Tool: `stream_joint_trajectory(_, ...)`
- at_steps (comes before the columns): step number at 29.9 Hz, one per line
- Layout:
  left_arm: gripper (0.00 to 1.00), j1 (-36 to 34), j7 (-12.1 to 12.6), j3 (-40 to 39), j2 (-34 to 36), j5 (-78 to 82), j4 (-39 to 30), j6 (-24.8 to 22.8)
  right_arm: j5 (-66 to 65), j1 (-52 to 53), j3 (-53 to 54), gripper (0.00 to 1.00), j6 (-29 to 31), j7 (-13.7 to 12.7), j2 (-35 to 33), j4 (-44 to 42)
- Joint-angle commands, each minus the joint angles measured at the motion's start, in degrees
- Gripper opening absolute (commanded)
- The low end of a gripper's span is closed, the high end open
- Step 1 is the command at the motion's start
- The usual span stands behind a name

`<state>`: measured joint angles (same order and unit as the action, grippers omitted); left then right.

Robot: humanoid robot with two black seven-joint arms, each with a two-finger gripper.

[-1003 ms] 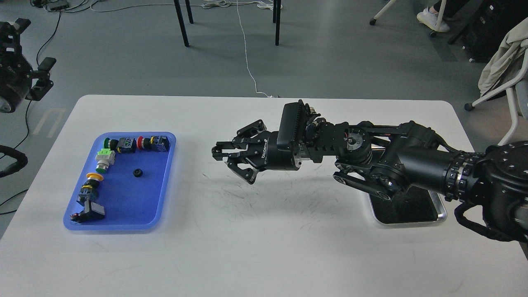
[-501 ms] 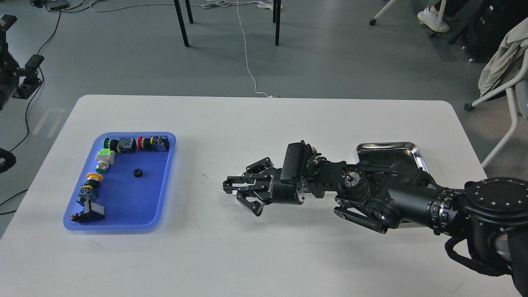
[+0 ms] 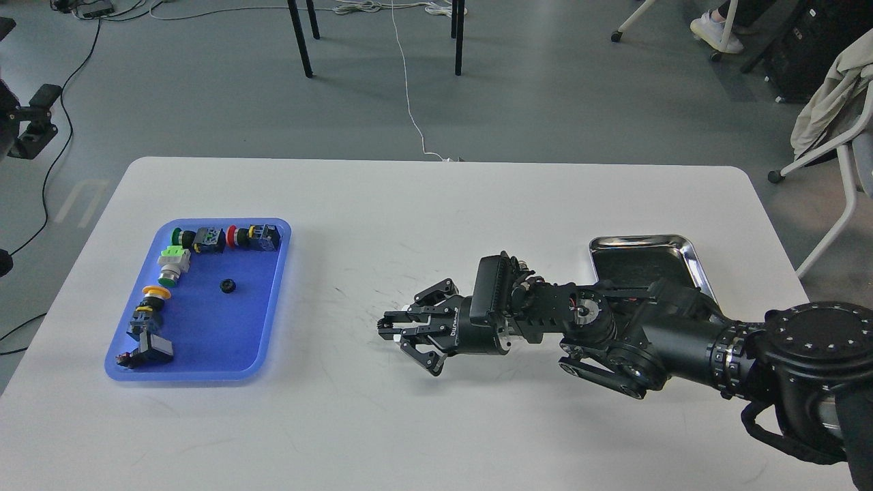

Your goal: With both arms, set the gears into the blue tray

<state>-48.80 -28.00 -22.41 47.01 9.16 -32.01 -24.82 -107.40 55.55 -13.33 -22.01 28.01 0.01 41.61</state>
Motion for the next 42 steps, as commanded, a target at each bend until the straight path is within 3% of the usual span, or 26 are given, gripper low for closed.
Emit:
stream_joint_trajectory(1,0.98,0.11,0.0,0.0,0.1,-0.02,-0.15,0.03,-0.01,-0.88,-0.55,0.01,-0.05,-0.01,-0.01,-0.22)
stream_joint_trajectory(11,0.98,0.03,0.0,0.0,0.19,-0.02,-0.24,0.03,-0.01,-2.2,-0.29,0.03,-0.14,-0.01,-0.01,-1.97)
stream_joint_trajectory(13,0.98,0.02,0.0,0.0,0.28,-0.02,-0.24,0.03,0.08,-2.2,-0.03,0.17,-0.14,-0.01,-0.01,-1.97)
stream_joint_trajectory(16,0.98,0.02,0.0,0.0,0.37,-0.02,-0.24,-0.05,0.26,-2.29,1.2,0.56,-0.4,-0.01,-0.01,-1.89)
stream_joint_trajectory(17,0.98,0.02,0.0,0.0,0.37,-0.02,-0.24,-0.05,0.35,-2.29,1.99,0.63,-0.32,-0.01,-0.01,-1.97)
stream_joint_trajectory(22,0.98,0.11,0.0,0.0,0.45,-0.02,-0.24,-0.05,1.05,-2.37,5.42,0.75,-0.23,-0.01,-0.01,-1.97)
stream_joint_trajectory(33,0.98,0.2,0.0,0.26,1.77,0.07,-0.24,-0.23,6.66,-1.94,15.43,0.84,0.39,-0.01,-0.01,-2.24)
stream_joint_trajectory(40,0.98,0.2,0.0,0.96,2.47,0.68,-2.52,-1.37,24.05,0.87,19.93,0.88,0.39,-0.76,-0.01,-1.62)
stream_joint_trajectory(42,0.98,0.29,0.0,1.05,3.17,1.04,-3.84,-1.28,29.23,2.19,19.93,0.89,0.39,-0.85,-3.24,-1.45)
